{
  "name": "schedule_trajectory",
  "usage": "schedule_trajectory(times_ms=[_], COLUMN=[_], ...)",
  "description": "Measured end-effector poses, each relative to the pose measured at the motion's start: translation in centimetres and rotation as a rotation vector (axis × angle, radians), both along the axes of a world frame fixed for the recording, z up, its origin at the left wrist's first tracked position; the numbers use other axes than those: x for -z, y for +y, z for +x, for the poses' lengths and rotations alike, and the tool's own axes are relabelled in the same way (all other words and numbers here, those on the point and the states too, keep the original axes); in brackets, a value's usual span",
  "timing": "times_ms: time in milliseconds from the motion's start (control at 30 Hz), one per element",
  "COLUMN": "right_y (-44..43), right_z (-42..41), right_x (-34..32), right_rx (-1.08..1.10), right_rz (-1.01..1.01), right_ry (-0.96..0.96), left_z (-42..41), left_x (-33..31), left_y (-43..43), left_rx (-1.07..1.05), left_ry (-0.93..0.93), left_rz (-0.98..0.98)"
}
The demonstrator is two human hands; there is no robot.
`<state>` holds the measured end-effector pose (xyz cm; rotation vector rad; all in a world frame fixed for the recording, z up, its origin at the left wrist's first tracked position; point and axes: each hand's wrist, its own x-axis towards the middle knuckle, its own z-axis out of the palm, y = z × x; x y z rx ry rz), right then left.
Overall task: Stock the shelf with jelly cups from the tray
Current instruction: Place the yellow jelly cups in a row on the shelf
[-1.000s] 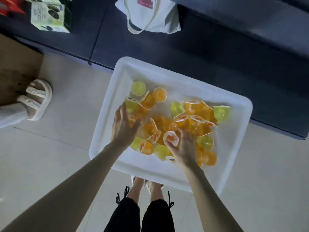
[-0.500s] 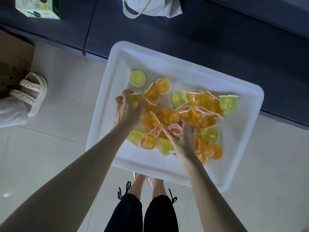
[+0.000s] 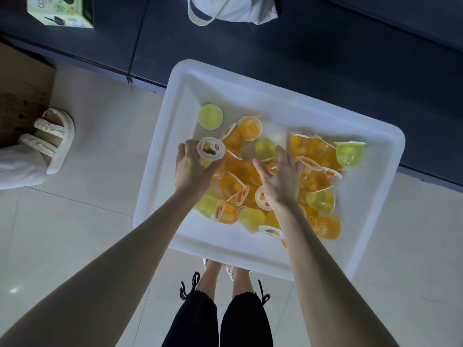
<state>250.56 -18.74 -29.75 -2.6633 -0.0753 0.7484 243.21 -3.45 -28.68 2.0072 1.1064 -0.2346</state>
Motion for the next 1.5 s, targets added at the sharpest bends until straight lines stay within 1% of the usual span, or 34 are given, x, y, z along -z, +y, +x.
schedule_trajectory(times_ms=[167,267,367,500,600,700,767,867,967,1000,1067,1167,1267,1333,1500], right_y=[0.9,1.7,2.8,3.1,2.5,1.9,1.3,-0.3,-1.9,-2.5,-3.3,-4.8,-6.5,-7.8,-11.5], right_z=[-0.3,-0.1,0.7,1.4,0.9,-0.1,-1.0,-2.4,-3.6,-3.8,-3.9,-4.1,-3.9,-3.6,-1.4], right_x=[0.8,0.6,0.1,0.1,0.0,-1.5,-3.9,-8.2,-13.4,-15.3,-19.6,-26.9,-35.2,-40.8,-53.4], right_rx=[0.031,0.118,0.153,0.223,0.285,0.460,0.603,0.807,0.973,1.000,1.008,0.937,0.879,0.821,0.617], right_rz=[-0.091,-0.100,-0.155,-0.119,-0.012,0.261,0.453,0.690,1.017,1.084,1.141,1.169,1.253,1.291,1.319], right_ry=[0.043,0.087,0.134,0.184,0.175,0.188,0.207,0.356,0.504,0.516,0.515,0.458,0.361,0.247,-0.052], left_z=[-0.3,-0.4,-0.6,-0.8,-0.9,-1.2,-1.4,-1.8,-2.1,-2.1,-2.0,-2.0,-1.7,-1.2,2.0], left_x=[-0.7,-0.8,-0.8,-0.6,-0.9,-2.3,-3.9,-7.7,-12.9,-15.0,-19.6,-26.7,-34.1,-39.0,-51.4], left_y=[-0.3,0.1,0.0,0.1,-0.1,-0.7,-1.3,-2.8,-4.6,-5.1,-6.1,-7.4,-8.8,-10.0,-13.1], left_rx=[-0.046,-0.078,-0.089,-0.113,-0.112,-0.100,-0.131,-0.186,-0.301,-0.331,-0.323,-0.268,-0.199,-0.120,0.126], left_ry=[-0.045,-0.064,-0.074,-0.099,-0.123,-0.170,-0.196,-0.241,-0.325,-0.363,-0.422,-0.488,-0.519,-0.572,-0.782], left_rz=[-0.107,-0.116,-0.116,-0.103,-0.093,-0.096,-0.141,-0.252,-0.457,-0.512,-0.565,-0.603,-0.629,-0.643,-0.646])
